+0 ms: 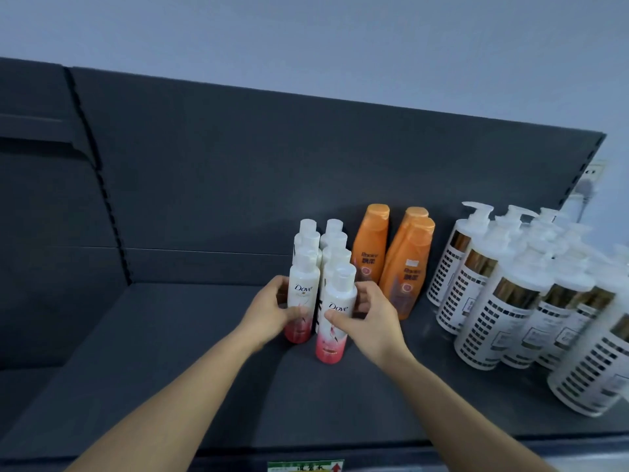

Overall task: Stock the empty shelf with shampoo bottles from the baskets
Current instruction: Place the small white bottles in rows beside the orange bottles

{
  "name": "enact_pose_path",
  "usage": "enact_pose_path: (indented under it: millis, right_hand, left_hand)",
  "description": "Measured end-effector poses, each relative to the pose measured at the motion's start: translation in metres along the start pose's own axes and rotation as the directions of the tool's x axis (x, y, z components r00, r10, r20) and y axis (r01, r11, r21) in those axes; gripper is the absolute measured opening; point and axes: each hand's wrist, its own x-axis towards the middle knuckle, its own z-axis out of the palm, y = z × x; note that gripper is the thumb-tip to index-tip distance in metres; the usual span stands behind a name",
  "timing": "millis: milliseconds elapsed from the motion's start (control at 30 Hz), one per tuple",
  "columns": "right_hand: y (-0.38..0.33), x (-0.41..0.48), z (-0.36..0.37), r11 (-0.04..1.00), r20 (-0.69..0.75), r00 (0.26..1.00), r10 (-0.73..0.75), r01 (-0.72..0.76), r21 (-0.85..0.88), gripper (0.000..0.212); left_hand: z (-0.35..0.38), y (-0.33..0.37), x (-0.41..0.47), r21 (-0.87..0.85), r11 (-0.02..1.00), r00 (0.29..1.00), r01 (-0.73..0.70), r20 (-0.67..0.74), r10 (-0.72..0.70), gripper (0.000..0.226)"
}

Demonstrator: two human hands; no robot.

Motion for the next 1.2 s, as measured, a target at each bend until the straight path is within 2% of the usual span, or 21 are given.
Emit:
enact_pose_path:
  millis: [200, 267, 333, 433, 500, 633, 767, 867, 967, 1033, 1200]
  right_hand:
    - [0.003, -0.001, 0.004, 0.999, -0.025, 0.999, -0.036, 0.036, -0.019, 0.045]
    - [0.002, -0.004, 0.004, 0.999, -0.036, 0.998, -0.051, 0.05, -0.018, 0.051]
    - [0.0, -0.011, 0.004, 0.995, -0.124, 0.988, -0.09, 0.084, -0.057, 0.062]
    - [-0.009, -0.025, 0.002, 0.962, -0.288, 0.921, -0.262, 0.224, -0.158, 0.046]
    - [-0.019, -0.033, 0.002, 0.921, -0.28, 0.88, -0.384, 0.342, -0.187, 0.035]
    - [-0.04, -0.052, 0.017, 0.811, -0.153, 0.799, -0.582, 0.555, -0.186, 0.017]
    - [-0.053, -0.08, 0.04, 0.76, 0.069, 0.771, -0.633, 0.635, -0.137, 0.016]
    - [-0.056, -0.103, 0.06, 0.718, 0.239, 0.715, -0.658, 0.691, -0.091, 0.016]
    - [-0.058, -0.129, 0.083, 0.692, 0.365, 0.661, -0.655, 0.72, -0.061, 0.017]
    - [-0.059, -0.146, 0.1, 0.679, 0.45, 0.625, -0.638, 0.732, -0.055, 0.02]
    - [-0.066, -0.193, 0.145, 0.642, 0.649, 0.514, -0.561, 0.765, -0.051, 0.03]
  left_hand:
    - [0.004, -0.001, 0.003, 0.106, 0.993, 0.999, -0.044, -0.023, 0.047, 0.038]
    - [0.004, 0.002, 0.002, 0.146, 0.988, 0.998, -0.052, -0.021, 0.055, 0.043]
    - [-0.001, 0.005, -0.005, 0.195, 0.979, 0.998, -0.057, -0.014, 0.061, 0.051]
    - [-0.015, 0.007, -0.024, 0.33, 0.942, 0.996, -0.065, -0.032, 0.08, 0.061]
    - [-0.029, 0.009, -0.041, 0.451, 0.889, 0.992, -0.079, -0.053, 0.115, 0.056]
    - [-0.059, 0.016, -0.088, 0.663, 0.748, 0.975, -0.038, -0.138, 0.172, 0.046]
    - [-0.087, 0.02, -0.152, 0.814, 0.568, 0.958, 0.127, -0.249, 0.142, 0.049]
    - [-0.102, 0.019, -0.207, 0.874, 0.413, 0.939, 0.258, -0.328, 0.107, 0.044]
    - [-0.117, 0.014, -0.264, 0.887, 0.245, 0.909, 0.392, -0.414, 0.043, 0.038]
    - [-0.126, 0.01, -0.302, 0.864, 0.173, 0.879, 0.473, -0.476, -0.025, 0.04]
    - [-0.146, -0.002, -0.386, 0.752, 0.119, 0.761, 0.649, -0.636, -0.129, 0.036]
